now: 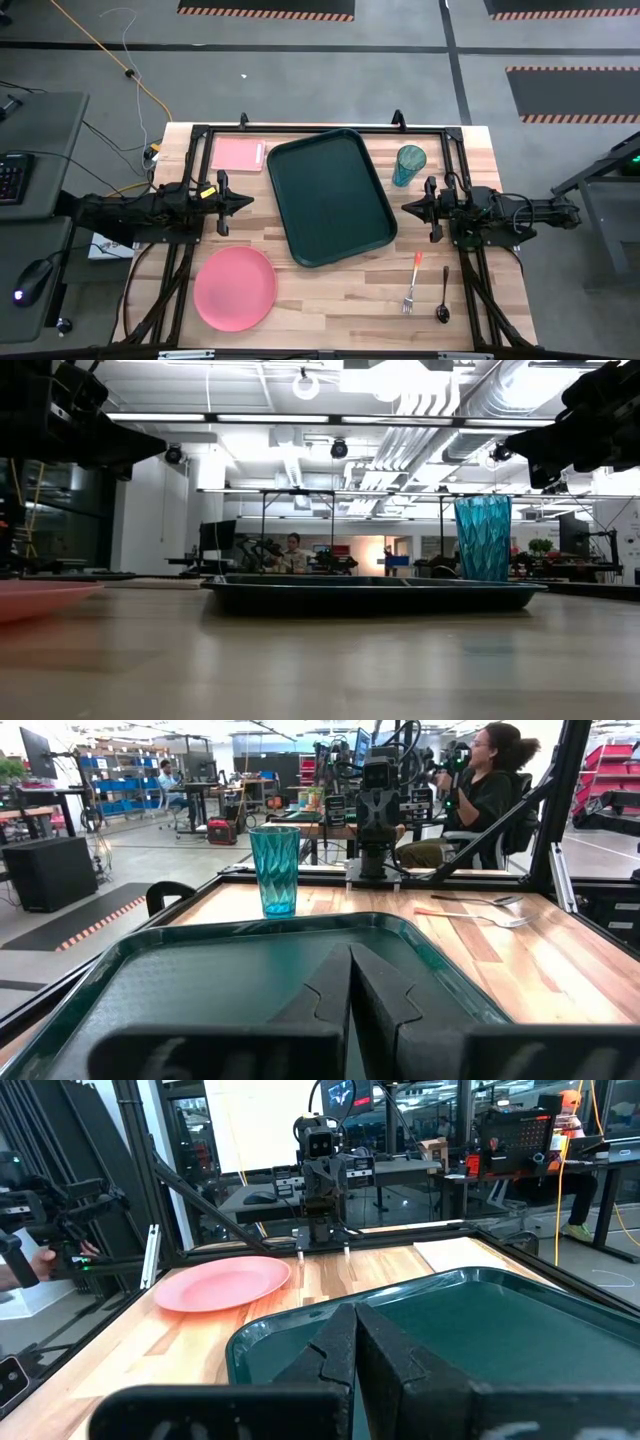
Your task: Pick and place plate/cup/fork/spoon on tray
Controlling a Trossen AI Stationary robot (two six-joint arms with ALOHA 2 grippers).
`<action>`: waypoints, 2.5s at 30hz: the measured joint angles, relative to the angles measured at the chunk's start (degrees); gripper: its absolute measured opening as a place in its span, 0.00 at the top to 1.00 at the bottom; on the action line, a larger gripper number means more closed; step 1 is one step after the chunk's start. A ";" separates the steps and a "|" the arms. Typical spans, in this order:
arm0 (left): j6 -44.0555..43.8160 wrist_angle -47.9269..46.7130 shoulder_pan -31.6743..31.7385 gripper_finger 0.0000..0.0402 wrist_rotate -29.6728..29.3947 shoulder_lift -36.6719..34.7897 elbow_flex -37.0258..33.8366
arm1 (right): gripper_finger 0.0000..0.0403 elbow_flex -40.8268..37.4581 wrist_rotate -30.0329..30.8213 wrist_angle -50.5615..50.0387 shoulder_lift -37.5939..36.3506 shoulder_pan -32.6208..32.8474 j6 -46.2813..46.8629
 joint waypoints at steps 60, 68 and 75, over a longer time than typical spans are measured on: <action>-0.01 0.01 0.01 1.00 0.00 0.00 -0.01 | 1.00 0.00 -0.01 -0.01 0.01 0.00 0.00; -0.01 0.02 0.01 1.00 -0.01 0.00 0.01 | 1.00 0.00 0.40 8.67 0.03 0.00 -0.31; -0.01 0.00 0.01 1.00 0.01 0.02 -0.01 | 1.00 -0.02 -4.60 37.11 1.23 0.00 -6.64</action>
